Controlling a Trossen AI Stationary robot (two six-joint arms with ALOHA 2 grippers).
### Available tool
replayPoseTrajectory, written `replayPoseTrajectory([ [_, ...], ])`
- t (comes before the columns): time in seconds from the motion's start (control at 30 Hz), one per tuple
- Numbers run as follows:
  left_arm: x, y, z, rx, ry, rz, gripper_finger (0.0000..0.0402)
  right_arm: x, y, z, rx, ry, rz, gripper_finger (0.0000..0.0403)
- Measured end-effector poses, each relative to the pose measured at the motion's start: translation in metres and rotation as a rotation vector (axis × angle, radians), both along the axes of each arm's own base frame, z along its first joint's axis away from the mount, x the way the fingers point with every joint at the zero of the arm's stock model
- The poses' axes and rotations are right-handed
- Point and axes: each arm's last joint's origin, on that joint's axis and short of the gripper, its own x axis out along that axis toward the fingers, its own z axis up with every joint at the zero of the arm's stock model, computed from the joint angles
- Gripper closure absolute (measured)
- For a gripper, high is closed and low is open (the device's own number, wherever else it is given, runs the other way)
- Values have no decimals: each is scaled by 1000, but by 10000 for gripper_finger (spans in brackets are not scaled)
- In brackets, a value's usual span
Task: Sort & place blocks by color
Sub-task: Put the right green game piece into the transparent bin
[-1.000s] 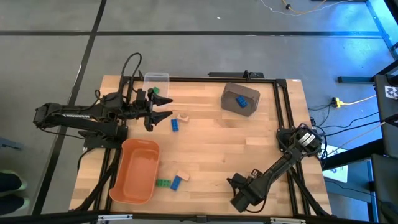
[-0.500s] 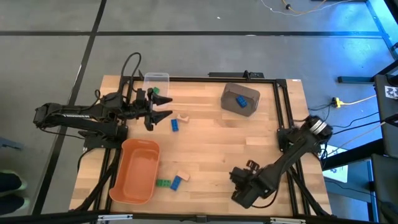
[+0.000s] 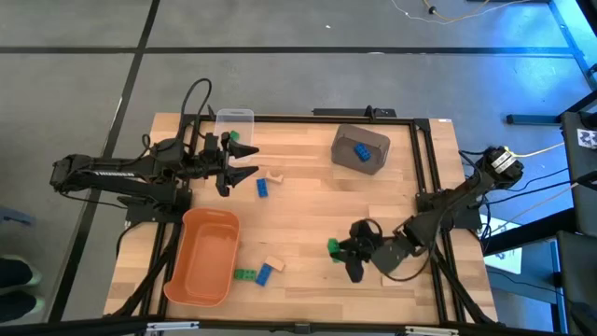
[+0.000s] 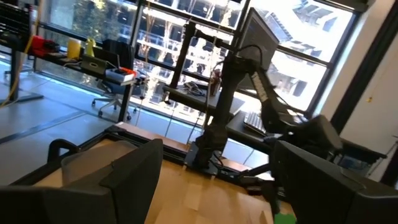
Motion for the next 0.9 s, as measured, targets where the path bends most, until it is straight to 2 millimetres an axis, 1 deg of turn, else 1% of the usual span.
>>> replayPoseTrajectory([
  [0.13, 0, 0, 0, 2, 1, -10, 102, 14, -12, 6, 7, -81, 17, 263],
  [0.4, 0, 0, 0, 1, 1, -11, 102, 34, -34, 19, -63, -134, 36, 263],
  [0.5, 1, -3, 0, 3, 3, -45, 102, 42, -44, 26, -86, -192, 18, 263],
  [0.57, 6, -6, -3, -14, 17, -76, 102, 47, -54, 30, -112, -227, -2, 263],
  [0.67, 16, -10, -12, -70, 68, -106, 102, 55, -70, 34, -150, -247, -26, 263],
  [0.9, 40, -17, -34, -77, 189, -130, 102, 72, -105, 56, -289, -272, -46, 263],
])
